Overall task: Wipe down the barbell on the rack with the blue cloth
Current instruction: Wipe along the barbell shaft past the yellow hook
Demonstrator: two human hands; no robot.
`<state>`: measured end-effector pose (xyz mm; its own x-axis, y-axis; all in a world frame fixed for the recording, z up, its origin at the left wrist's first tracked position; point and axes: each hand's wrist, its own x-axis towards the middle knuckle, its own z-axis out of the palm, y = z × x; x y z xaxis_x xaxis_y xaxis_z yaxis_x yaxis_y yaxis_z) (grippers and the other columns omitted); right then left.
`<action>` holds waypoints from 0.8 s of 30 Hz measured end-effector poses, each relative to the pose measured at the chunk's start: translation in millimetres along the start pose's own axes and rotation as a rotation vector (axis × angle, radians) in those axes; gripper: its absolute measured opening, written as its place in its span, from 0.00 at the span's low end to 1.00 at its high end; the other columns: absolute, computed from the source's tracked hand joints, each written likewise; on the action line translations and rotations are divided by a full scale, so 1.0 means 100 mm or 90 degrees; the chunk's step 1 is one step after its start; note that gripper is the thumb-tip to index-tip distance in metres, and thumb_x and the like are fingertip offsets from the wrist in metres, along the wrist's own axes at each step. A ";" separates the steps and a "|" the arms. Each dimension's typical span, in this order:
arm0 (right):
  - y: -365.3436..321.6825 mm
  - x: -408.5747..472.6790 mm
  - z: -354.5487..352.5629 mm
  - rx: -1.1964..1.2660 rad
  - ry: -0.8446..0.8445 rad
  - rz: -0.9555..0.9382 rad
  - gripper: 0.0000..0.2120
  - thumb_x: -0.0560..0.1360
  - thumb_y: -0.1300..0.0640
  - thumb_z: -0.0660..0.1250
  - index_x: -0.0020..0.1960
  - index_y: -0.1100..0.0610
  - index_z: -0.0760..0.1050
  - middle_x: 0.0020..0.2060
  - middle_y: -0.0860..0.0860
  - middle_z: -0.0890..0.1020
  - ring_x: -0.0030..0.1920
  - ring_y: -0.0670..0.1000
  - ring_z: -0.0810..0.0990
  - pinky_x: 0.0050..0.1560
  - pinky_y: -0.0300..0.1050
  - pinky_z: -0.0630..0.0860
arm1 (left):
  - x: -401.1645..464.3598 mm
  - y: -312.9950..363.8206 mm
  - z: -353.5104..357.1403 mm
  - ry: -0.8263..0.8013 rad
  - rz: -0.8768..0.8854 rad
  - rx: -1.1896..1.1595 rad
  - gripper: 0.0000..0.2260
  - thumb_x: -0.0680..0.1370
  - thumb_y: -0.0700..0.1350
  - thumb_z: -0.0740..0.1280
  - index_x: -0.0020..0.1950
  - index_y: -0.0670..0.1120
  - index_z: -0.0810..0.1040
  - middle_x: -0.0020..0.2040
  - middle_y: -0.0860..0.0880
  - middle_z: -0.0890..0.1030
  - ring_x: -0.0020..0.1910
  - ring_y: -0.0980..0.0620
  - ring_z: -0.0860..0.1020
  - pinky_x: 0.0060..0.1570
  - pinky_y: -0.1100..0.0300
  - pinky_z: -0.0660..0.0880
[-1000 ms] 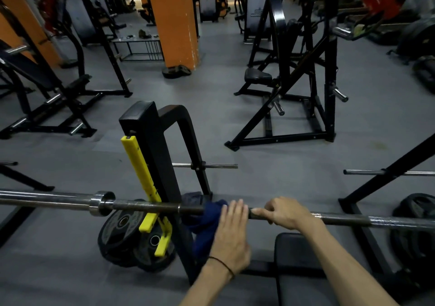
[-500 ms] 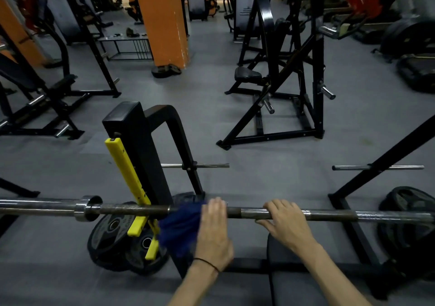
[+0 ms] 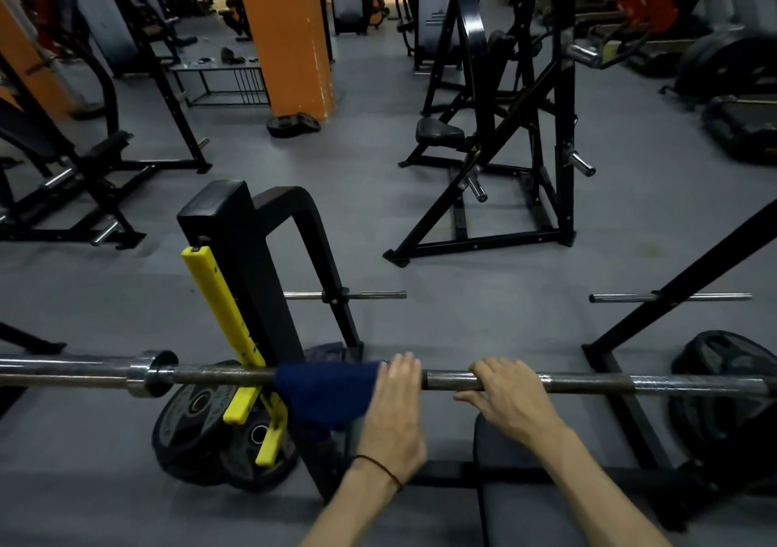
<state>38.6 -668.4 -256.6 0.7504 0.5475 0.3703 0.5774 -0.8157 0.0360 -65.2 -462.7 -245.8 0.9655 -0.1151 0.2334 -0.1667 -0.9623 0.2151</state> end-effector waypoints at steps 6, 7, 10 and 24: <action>-0.01 0.03 -0.08 -0.009 -0.045 0.017 0.26 0.73 0.28 0.53 0.40 0.48 0.76 0.32 0.43 0.77 0.30 0.48 0.77 0.31 0.43 0.69 | -0.24 -0.75 -0.15 0.057 -0.045 0.016 0.46 0.66 0.32 0.66 0.82 0.42 0.53 0.82 0.44 0.56 0.81 0.46 0.55 0.80 0.48 0.52; -0.02 0.03 -0.08 -0.010 -0.041 0.017 0.26 0.73 0.28 0.53 0.40 0.48 0.76 0.32 0.43 0.77 0.30 0.48 0.76 0.31 0.43 0.69 | -0.29 -0.88 -0.18 0.065 -0.081 0.038 0.44 0.65 0.33 0.66 0.81 0.40 0.56 0.81 0.42 0.58 0.80 0.44 0.57 0.80 0.49 0.51; -0.02 0.03 -0.10 -0.005 -0.065 0.024 0.27 0.73 0.28 0.52 0.39 0.49 0.76 0.31 0.43 0.77 0.29 0.49 0.76 0.30 0.44 0.67 | -0.21 -0.76 -0.14 0.060 -0.188 0.033 0.45 0.63 0.31 0.71 0.79 0.38 0.59 0.79 0.39 0.63 0.79 0.41 0.60 0.80 0.49 0.44; -0.08 0.10 -0.43 0.064 -0.299 0.102 0.35 0.79 0.33 0.59 0.78 0.52 0.62 0.64 0.48 0.73 0.65 0.51 0.72 0.66 0.46 0.65 | -0.32 -0.75 -0.18 0.061 -0.164 0.107 0.44 0.63 0.30 0.69 0.79 0.37 0.62 0.80 0.39 0.58 0.80 0.41 0.57 0.80 0.50 0.40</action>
<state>27.7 -664.2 -212.9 0.8822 0.4613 -0.0940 0.4546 -0.8866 -0.0851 -86.9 -382.6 -252.0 0.9474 0.1528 0.2811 0.1232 -0.9851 0.1202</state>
